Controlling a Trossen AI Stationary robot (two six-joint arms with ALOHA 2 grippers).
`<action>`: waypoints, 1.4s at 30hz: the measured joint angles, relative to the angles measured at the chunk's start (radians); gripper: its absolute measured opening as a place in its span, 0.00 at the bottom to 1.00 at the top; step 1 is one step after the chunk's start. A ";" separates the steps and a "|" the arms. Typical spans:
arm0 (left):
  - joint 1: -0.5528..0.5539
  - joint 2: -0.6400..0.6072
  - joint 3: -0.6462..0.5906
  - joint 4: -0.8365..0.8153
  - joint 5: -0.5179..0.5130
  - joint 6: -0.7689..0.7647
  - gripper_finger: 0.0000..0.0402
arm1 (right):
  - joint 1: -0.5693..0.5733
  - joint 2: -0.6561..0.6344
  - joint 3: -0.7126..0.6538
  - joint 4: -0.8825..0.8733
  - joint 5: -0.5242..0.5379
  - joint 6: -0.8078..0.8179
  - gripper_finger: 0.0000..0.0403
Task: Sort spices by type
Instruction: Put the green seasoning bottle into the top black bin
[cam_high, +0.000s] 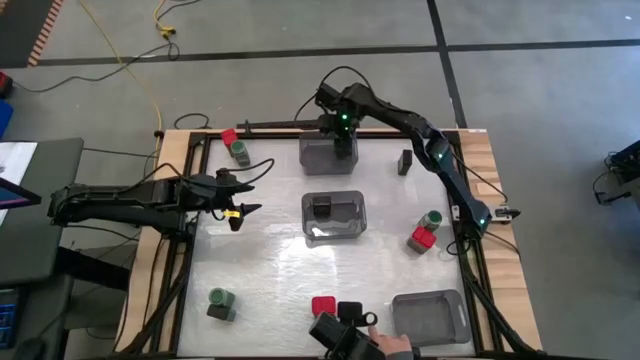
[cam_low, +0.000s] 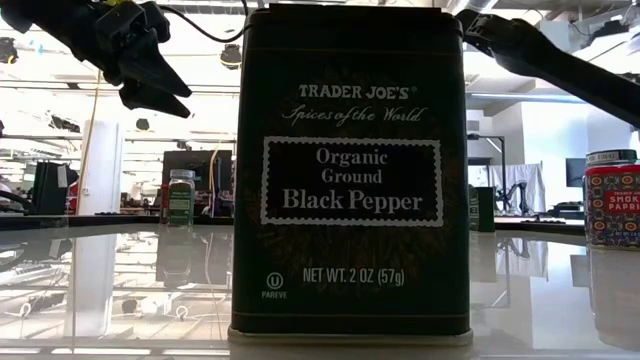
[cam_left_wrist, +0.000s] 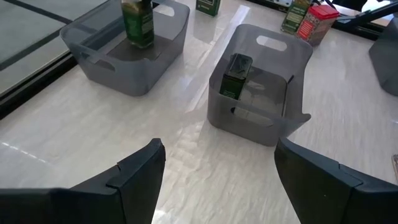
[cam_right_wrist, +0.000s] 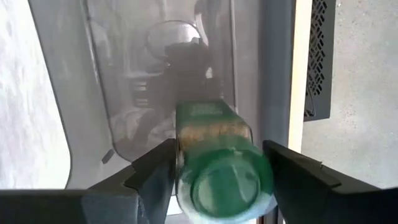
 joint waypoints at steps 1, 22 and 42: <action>0.000 0.000 0.000 0.000 0.000 0.000 0.72 | 0.000 0.000 0.000 0.000 0.000 0.000 0.66; 0.000 0.000 0.000 -0.006 0.000 -0.002 0.72 | 0.003 -0.001 0.001 0.050 0.000 0.003 0.66; 0.000 0.000 0.000 -0.006 0.000 -0.003 0.72 | -0.011 -0.125 0.020 0.070 -0.007 0.155 0.66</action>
